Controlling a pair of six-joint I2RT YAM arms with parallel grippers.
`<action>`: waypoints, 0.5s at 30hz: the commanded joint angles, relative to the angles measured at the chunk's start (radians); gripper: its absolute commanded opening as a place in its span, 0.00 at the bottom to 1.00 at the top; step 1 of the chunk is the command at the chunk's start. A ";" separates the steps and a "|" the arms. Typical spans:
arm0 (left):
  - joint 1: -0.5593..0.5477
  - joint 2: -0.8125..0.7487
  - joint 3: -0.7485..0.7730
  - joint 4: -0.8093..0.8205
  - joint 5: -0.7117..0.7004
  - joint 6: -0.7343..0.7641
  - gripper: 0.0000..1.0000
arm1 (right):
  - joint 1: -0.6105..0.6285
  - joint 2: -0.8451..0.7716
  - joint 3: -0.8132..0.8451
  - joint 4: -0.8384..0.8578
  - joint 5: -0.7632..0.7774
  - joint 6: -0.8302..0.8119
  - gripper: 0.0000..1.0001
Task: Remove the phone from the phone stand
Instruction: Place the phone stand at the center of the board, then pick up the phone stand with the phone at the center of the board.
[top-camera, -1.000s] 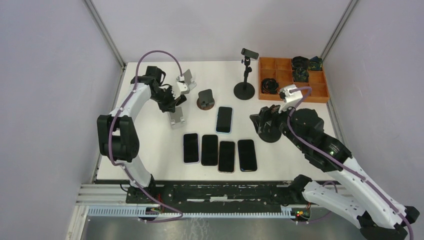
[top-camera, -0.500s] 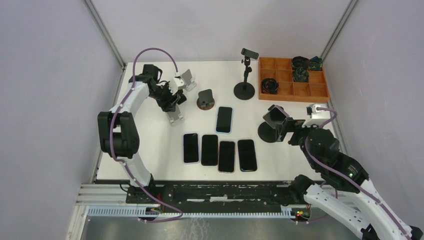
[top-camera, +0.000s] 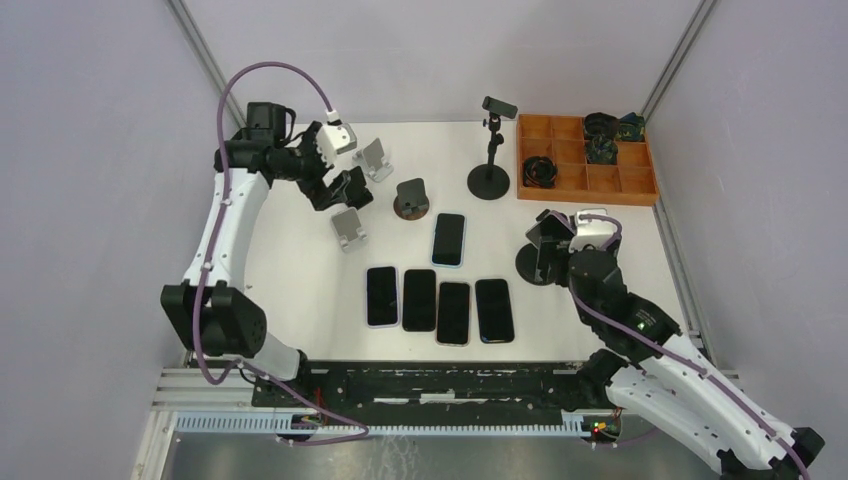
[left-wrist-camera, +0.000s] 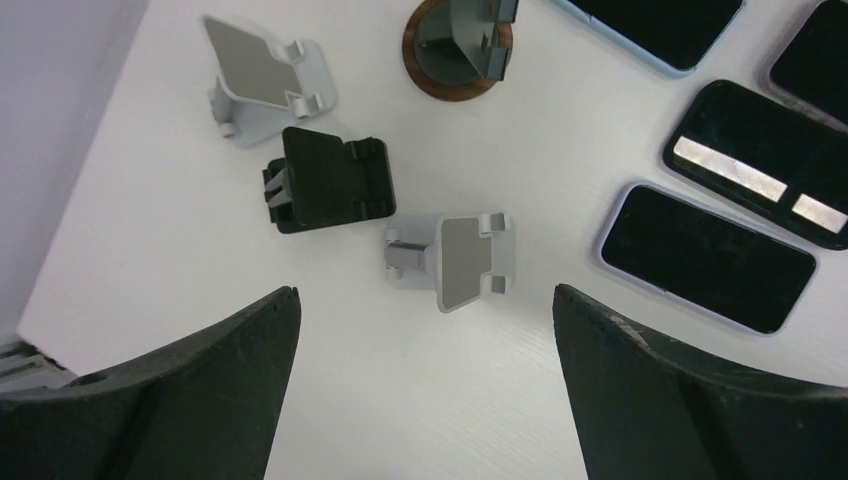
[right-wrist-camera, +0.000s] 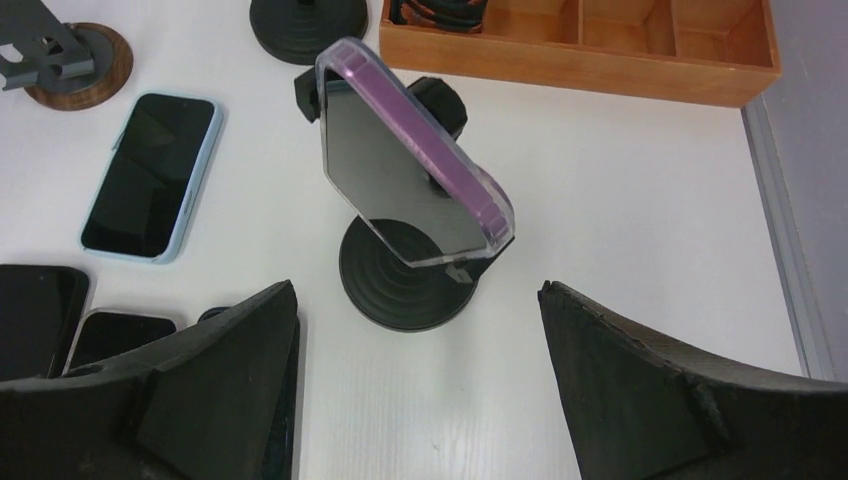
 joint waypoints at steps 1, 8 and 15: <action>0.005 -0.095 0.034 -0.032 0.049 -0.098 1.00 | -0.055 0.037 0.002 0.143 -0.039 -0.056 0.98; 0.005 -0.125 0.072 -0.018 0.038 -0.262 1.00 | -0.285 0.142 -0.017 0.218 -0.288 -0.129 0.98; 0.006 -0.110 0.132 -0.026 0.025 -0.350 1.00 | -0.431 0.129 -0.069 0.366 -0.609 -0.159 0.93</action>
